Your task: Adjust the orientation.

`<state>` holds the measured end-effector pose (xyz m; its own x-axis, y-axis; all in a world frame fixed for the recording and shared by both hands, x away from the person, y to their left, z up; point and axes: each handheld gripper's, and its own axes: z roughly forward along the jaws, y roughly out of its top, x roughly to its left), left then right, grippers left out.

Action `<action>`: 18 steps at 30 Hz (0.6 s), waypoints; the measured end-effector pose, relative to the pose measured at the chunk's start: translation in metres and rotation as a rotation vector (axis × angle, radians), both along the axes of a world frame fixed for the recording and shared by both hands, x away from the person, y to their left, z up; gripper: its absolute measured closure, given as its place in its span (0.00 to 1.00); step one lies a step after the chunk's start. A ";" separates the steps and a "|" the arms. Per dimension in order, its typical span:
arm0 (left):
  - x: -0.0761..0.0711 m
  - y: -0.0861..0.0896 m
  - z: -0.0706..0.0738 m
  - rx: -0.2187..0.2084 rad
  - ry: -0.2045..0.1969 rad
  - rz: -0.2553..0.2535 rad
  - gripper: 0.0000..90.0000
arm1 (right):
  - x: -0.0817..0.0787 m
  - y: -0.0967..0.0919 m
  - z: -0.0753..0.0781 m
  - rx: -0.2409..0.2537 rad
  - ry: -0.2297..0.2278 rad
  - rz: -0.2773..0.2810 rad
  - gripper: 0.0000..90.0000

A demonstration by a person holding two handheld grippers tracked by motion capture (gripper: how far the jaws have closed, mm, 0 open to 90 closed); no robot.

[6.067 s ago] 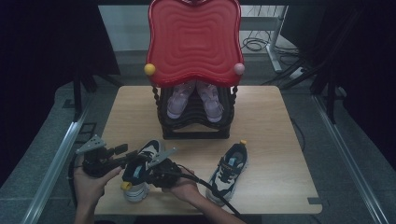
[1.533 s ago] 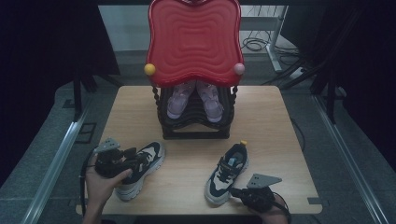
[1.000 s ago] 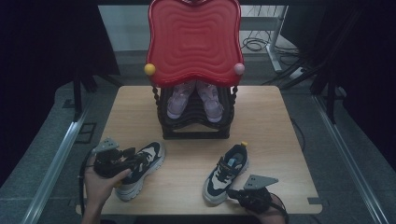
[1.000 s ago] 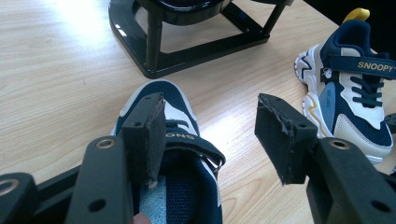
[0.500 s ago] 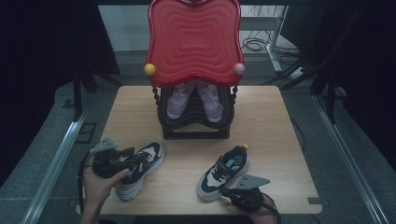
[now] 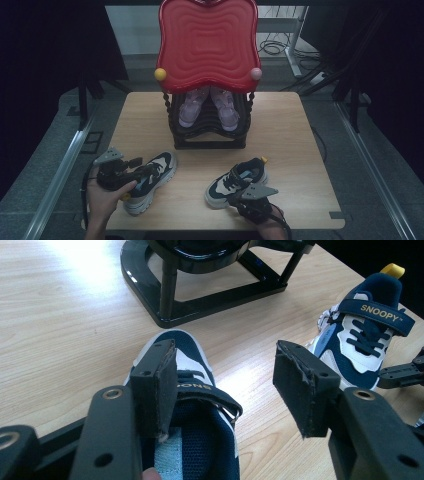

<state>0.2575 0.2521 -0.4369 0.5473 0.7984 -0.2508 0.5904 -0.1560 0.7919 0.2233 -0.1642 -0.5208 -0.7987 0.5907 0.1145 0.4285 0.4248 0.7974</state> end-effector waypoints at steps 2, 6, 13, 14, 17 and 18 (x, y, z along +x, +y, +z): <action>0.000 0.001 0.000 -0.001 0.000 0.004 0.48 | 0.002 0.003 0.000 0.000 0.003 -0.006 1.00; 0.000 0.002 0.000 -0.001 0.000 0.007 0.48 | 0.005 0.009 0.001 -0.002 0.007 -0.014 1.00; -0.001 0.002 0.001 0.000 -0.002 0.007 0.48 | 0.010 0.016 0.000 0.000 0.011 -0.029 1.00; -0.001 0.002 0.001 0.001 -0.002 0.006 0.48 | 0.010 0.017 0.000 0.003 0.012 -0.033 1.00; -0.001 0.002 0.001 0.002 -0.002 0.006 0.48 | 0.012 0.020 0.000 0.002 0.010 -0.044 1.00; -0.001 0.002 0.001 0.002 -0.002 0.006 0.48 | 0.013 0.021 0.000 0.005 0.007 -0.050 1.00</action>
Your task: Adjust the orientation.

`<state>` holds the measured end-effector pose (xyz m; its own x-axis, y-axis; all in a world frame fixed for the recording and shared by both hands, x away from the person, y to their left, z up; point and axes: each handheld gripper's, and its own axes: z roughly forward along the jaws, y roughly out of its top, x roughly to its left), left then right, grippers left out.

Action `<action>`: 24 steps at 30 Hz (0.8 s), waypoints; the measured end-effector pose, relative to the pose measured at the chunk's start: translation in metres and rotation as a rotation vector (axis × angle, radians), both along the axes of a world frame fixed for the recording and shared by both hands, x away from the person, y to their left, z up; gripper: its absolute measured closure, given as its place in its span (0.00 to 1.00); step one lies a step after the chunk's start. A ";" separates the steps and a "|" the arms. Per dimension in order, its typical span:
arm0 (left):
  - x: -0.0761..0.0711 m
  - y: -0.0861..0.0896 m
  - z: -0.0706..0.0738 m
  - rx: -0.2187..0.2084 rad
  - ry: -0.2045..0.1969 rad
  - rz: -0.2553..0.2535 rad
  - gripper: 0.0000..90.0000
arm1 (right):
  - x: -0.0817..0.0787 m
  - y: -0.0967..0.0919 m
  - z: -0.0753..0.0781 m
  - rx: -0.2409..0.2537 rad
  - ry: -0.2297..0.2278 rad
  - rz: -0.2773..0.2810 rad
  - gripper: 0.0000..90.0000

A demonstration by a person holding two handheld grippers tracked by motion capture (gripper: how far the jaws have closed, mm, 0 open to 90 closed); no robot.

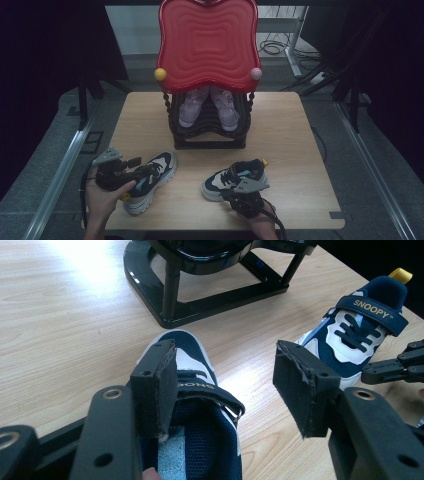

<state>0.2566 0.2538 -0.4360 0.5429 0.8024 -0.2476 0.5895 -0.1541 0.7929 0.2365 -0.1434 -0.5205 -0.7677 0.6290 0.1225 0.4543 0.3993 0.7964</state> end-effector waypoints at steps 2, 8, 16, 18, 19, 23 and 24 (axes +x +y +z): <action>0.000 0.000 0.000 0.001 0.000 0.001 0.48 | 0.001 0.002 0.000 0.031 0.007 -0.012 1.00; 0.000 0.001 0.000 0.001 -0.001 -0.001 0.48 | 0.006 0.010 0.001 0.033 -0.010 -0.031 1.00; -0.001 0.003 0.001 -0.004 -0.003 0.008 0.48 | -0.005 0.019 0.004 0.004 -0.017 0.022 1.00; -0.001 0.003 0.001 -0.003 -0.004 0.007 0.48 | -0.006 0.025 0.001 -0.017 -0.012 0.047 1.00; -0.001 0.002 0.001 -0.001 -0.003 0.003 0.48 | -0.005 0.028 -0.001 -0.024 -0.009 0.050 1.00; -0.001 0.002 0.001 0.000 -0.004 0.002 0.48 | 0.001 0.033 -0.007 -0.049 -0.010 0.024 1.00; -0.001 0.002 0.001 -0.001 -0.003 0.002 0.48 | 0.003 0.034 -0.008 -0.049 -0.016 0.019 1.00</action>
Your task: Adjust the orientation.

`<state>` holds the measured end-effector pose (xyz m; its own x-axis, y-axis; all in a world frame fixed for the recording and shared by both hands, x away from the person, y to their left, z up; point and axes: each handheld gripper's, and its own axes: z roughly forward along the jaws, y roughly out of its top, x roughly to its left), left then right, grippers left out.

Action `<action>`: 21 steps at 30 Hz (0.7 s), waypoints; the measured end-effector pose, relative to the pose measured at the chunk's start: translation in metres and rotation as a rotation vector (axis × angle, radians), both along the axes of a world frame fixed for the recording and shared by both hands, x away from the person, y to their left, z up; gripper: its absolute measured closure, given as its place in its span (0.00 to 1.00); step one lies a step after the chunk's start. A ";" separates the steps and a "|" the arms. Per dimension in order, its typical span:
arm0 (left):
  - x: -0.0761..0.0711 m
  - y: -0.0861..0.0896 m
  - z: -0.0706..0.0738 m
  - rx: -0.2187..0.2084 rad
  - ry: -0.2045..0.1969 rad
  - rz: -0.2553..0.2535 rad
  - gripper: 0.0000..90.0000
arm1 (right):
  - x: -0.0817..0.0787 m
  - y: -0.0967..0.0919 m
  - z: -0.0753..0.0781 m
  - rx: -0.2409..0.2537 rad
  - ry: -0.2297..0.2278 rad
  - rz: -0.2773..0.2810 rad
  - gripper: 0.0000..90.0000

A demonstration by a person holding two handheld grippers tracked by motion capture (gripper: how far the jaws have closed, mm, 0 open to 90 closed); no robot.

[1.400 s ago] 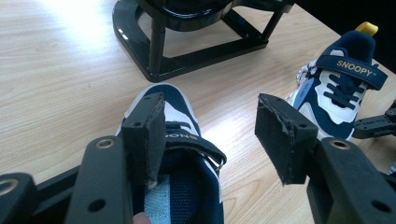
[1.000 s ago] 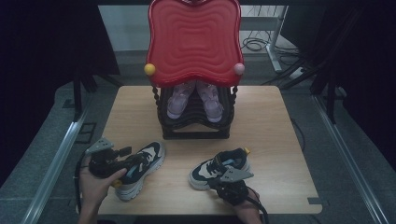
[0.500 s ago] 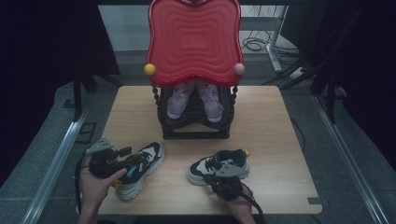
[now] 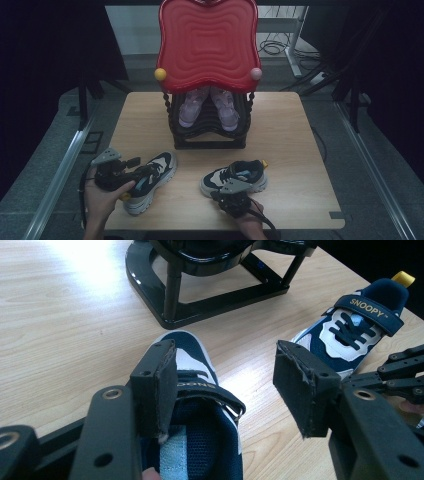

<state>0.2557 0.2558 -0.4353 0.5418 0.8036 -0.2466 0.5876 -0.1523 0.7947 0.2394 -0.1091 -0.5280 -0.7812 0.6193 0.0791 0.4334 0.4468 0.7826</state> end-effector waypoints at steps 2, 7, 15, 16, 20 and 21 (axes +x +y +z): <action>0.000 0.000 -0.001 0.000 0.000 0.001 0.48 | 0.002 0.003 0.000 -0.009 -0.015 -0.013 1.00; 0.001 0.000 -0.001 0.000 0.003 -0.001 0.48 | 0.008 0.012 0.000 -0.024 -0.033 -0.044 1.00; 0.000 0.001 0.000 0.001 0.001 -0.001 0.48 | 0.016 0.021 -0.003 -0.039 -0.055 -0.071 1.00; 0.000 0.001 -0.001 0.000 0.001 0.001 0.48 | 0.017 0.022 -0.003 -0.042 -0.058 -0.076 1.00; 0.000 0.001 -0.001 0.003 0.004 -0.001 0.48 | 0.021 0.025 -0.004 -0.045 -0.059 -0.084 1.00; 0.001 0.001 -0.001 0.003 0.004 0.000 0.48 | 0.022 0.026 -0.004 -0.046 -0.059 -0.088 1.00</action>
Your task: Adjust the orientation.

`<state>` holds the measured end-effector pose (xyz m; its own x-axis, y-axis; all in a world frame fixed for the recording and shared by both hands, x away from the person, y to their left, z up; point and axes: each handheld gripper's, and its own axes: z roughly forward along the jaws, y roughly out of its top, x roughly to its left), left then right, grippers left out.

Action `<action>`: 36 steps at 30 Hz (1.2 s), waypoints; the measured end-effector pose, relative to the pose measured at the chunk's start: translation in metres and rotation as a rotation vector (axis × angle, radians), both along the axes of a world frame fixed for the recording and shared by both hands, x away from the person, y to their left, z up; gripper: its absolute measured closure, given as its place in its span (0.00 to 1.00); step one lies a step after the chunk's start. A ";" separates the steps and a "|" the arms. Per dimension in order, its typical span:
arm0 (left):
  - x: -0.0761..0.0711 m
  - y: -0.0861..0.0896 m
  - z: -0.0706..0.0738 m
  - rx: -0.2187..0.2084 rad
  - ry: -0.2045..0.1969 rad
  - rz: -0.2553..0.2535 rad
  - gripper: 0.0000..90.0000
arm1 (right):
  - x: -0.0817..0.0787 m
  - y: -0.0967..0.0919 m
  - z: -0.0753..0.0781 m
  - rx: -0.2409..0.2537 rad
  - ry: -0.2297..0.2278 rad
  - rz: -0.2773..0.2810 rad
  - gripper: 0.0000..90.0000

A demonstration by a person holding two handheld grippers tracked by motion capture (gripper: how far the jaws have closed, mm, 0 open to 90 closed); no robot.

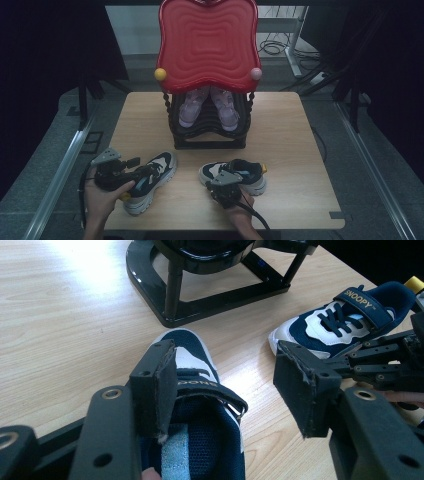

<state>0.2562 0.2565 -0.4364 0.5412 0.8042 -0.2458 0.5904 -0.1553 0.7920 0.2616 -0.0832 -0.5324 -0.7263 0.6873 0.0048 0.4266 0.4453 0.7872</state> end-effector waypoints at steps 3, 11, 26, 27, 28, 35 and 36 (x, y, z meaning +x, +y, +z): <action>0.000 -0.001 0.000 0.000 0.000 -0.003 0.48 | 0.003 0.002 -0.001 -0.002 0.001 -0.003 1.00; 0.000 -0.001 0.000 0.001 0.000 -0.004 0.47 | 0.009 0.006 -0.002 -0.006 0.002 -0.010 1.00; 0.000 0.000 0.000 0.000 0.003 -0.004 0.47 | 0.004 0.003 0.013 0.052 -0.007 0.019 1.00; 0.000 0.000 0.000 0.000 0.003 -0.004 0.47 | 0.003 0.001 0.018 0.066 -0.013 0.022 1.00; 0.000 0.000 0.000 0.000 0.002 -0.004 0.47 | 0.002 -0.001 0.024 0.083 -0.017 0.024 1.00; 0.000 0.000 -0.001 0.003 0.003 -0.008 0.47 | -0.001 -0.026 0.057 0.165 -0.053 0.023 1.00; 0.000 -0.001 -0.001 0.002 0.005 -0.006 0.47 | 0.000 -0.031 0.060 0.172 -0.055 0.015 1.00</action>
